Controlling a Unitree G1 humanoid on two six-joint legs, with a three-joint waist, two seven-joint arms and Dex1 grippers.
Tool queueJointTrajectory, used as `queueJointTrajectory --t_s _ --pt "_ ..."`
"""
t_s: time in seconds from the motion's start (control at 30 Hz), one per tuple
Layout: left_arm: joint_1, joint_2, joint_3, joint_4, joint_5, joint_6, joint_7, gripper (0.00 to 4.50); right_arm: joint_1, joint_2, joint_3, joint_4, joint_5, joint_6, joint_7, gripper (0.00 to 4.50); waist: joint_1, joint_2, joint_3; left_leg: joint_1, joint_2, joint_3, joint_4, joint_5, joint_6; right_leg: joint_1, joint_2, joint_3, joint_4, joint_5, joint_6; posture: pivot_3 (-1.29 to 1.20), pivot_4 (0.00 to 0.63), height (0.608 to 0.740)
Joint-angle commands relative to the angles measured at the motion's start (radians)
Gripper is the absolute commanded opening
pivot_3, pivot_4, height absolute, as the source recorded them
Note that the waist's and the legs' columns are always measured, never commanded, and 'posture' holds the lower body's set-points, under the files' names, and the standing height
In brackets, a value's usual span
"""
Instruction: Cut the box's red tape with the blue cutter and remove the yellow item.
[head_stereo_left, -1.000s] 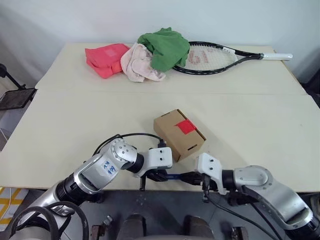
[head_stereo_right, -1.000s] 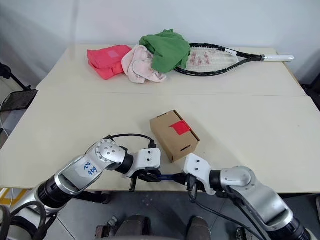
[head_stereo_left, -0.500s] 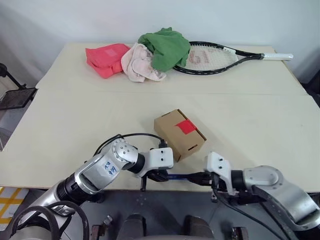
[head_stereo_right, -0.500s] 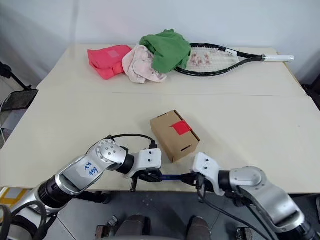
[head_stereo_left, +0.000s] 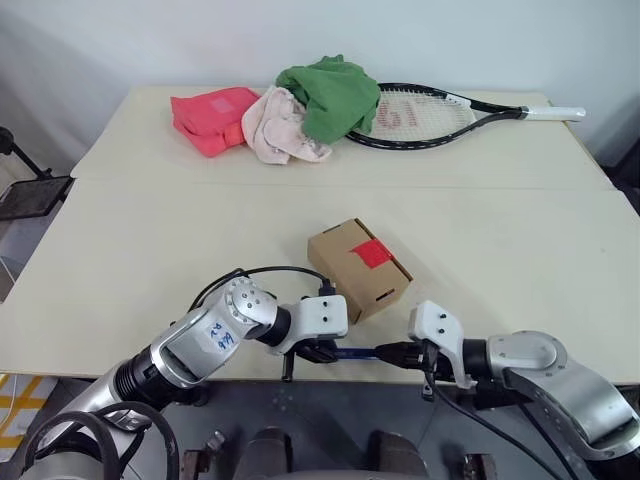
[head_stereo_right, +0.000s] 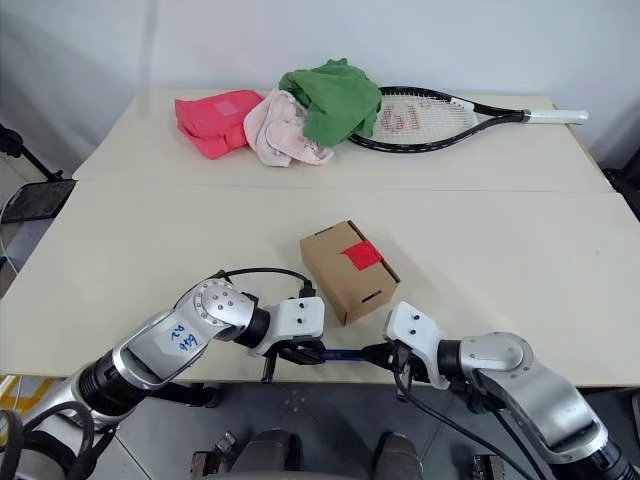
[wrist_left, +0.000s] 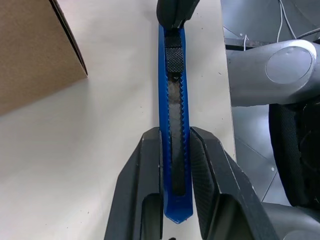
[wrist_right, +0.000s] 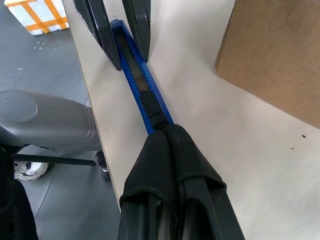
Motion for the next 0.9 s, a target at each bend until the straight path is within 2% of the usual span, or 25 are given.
queueJointTrajectory --t_s 0.03,0.23,0.9 --pt "0.0 -0.009 -0.035 -0.008 0.002 0.003 0.003 0.51 -0.012 0.02 0.043 -0.014 0.0 0.025 -0.003 0.01 0.0 0.0 0.0 0.0 0.0 0.0 0.0 0.0 0.0 0.0 0.0 0.0 0.0 0.0 0.0 0.0 0.15 0.74" --pt "-0.005 -0.015 -0.036 -0.006 0.003 0.006 0.005 0.51 -0.056 0.057 0.09 -0.019 -0.001 0.052 -0.011 0.01 0.001 0.0 0.0 0.0 0.0 0.0 0.0 0.0 0.0 0.0 0.0 0.0 0.0 0.0 0.0 0.0 0.15 0.74" --pt "-0.014 -0.018 -0.045 0.0 0.003 -0.007 -0.003 0.51 -0.098 0.088 0.126 0.008 -0.007 0.046 0.002 0.01 0.001 0.0 0.0 0.0 0.0 0.0 0.0 0.0 0.0 0.0 0.0 0.0 0.0 0.0 0.0 0.0 0.15 0.74"
